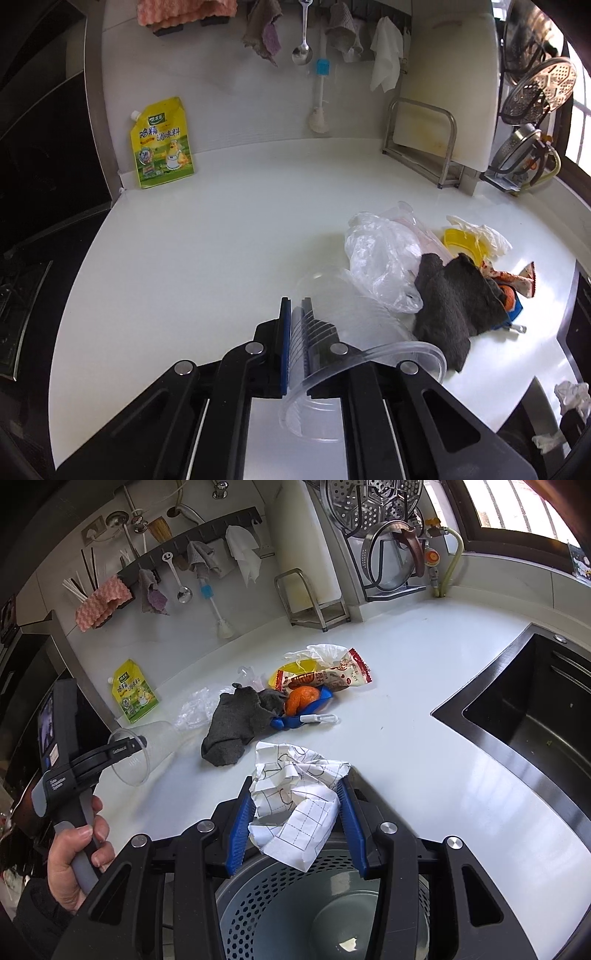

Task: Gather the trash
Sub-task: 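Lift the grid paper with the right tool while the left tool grasps the clear cup, then carry paper and cup over the bin and open both tools to drop them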

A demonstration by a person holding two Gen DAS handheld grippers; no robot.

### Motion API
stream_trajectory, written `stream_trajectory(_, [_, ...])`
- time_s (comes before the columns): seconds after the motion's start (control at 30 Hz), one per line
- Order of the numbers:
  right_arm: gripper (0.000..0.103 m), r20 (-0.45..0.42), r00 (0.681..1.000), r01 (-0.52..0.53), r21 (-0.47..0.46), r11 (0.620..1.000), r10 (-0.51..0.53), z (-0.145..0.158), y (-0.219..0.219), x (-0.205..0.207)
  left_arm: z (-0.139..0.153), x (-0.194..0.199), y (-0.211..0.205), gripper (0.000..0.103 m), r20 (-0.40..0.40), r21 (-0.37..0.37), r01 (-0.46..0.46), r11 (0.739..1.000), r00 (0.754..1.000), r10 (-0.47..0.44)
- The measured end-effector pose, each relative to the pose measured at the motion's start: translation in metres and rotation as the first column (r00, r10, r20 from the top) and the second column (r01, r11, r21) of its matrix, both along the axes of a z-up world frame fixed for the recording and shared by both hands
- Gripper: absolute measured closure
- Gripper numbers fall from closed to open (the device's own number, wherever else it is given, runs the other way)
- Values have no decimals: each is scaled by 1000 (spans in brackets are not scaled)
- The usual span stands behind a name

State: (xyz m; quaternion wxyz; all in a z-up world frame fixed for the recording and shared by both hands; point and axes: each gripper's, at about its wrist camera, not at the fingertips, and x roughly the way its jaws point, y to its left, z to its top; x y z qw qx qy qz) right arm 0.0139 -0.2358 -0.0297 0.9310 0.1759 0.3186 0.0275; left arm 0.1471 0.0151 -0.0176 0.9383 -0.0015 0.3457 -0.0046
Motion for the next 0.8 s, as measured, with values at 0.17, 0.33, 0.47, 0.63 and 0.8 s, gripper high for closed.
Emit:
stream_trajectory(0.17, [60,-8,1000,-7,-3,1000,7,-3,3,-19,3,-48,0,96,10,-4,56,998,998,-56])
stream_trajectory(0.33, [60,-18,1000,-20,-26,999,20,-7,6,-45,-2,-95,-9,96,8,-10,120,993,993,-119])
stream_trajectory(0.47, [60,-36,999,-19,-43,999,17,-15,5,-67,-10,-125,-21,96,-9,-8,164,986,986,-164])
stream_trajectory(0.63, [60,-50,999,-8,-61,998,5,-26,-1,-92,-25,-154,-41,96,-49,-28,229,973,972,-230])
stream_trajectory(0.8, [59,-76,997,-12,-51,999,8,-42,-4,-109,-44,-176,-61,96,-105,-47,297,954,948,-300])
